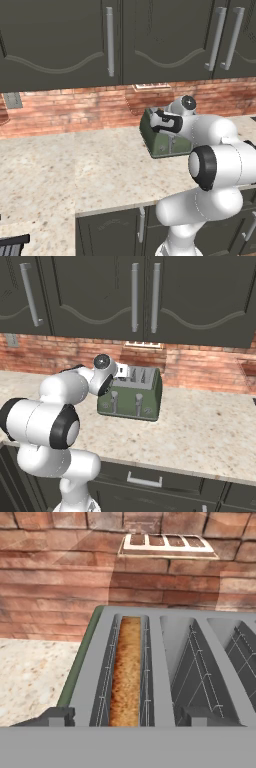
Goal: Start the toaster. Once the lever pops up, take the bread to the plate on the dining counter.
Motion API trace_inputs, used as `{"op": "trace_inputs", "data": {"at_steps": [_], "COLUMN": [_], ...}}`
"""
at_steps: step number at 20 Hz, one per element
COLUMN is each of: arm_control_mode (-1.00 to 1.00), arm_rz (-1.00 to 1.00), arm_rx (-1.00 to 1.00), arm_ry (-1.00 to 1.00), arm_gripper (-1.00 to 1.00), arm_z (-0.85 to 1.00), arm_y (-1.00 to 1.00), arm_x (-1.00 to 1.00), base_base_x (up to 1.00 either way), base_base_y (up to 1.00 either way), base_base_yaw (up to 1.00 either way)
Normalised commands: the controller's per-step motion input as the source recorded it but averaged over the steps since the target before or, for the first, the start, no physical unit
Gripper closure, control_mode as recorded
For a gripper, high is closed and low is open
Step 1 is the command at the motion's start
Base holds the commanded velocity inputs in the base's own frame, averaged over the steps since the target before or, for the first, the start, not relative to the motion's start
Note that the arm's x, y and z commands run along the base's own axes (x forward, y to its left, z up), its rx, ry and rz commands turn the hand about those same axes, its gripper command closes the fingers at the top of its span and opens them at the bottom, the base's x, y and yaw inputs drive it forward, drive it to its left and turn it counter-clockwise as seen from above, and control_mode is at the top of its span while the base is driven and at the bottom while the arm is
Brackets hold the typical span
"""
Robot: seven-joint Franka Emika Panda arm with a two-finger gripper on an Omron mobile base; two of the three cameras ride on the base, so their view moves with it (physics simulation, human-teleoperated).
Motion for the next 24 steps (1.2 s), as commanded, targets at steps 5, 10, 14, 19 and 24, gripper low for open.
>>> {"op": "trace_inputs", "data": {"at_steps": [5, 10, 14, 19, 24], "arm_control_mode": [-1.0, -1.0, -1.0, -1.0, -1.0], "arm_rz": [0.0, 0.0, 0.0, 0.0, 0.0], "arm_rx": [0.0, 0.0, 0.0, 0.0, 0.0], "arm_ry": [0.0, 0.0, 0.0, 0.0, 0.0], "arm_gripper": [1.0, 1.0, 1.0, 1.0, 1.0], "arm_z": [0.0, 0.0, 0.0, 0.0, 0.05], "arm_y": [0.0, 0.0, 0.0, 0.0, 0.0], "arm_x": [0.0, 0.0, 0.0, 0.0, 0.0], "base_base_x": [0.0, 0.0, 0.0, 0.0, 0.0], "base_base_y": [0.0, 0.0, 0.0, 0.0, 0.0], "base_base_yaw": [0.0, 0.0, 0.0, 0.0, 0.0]}}
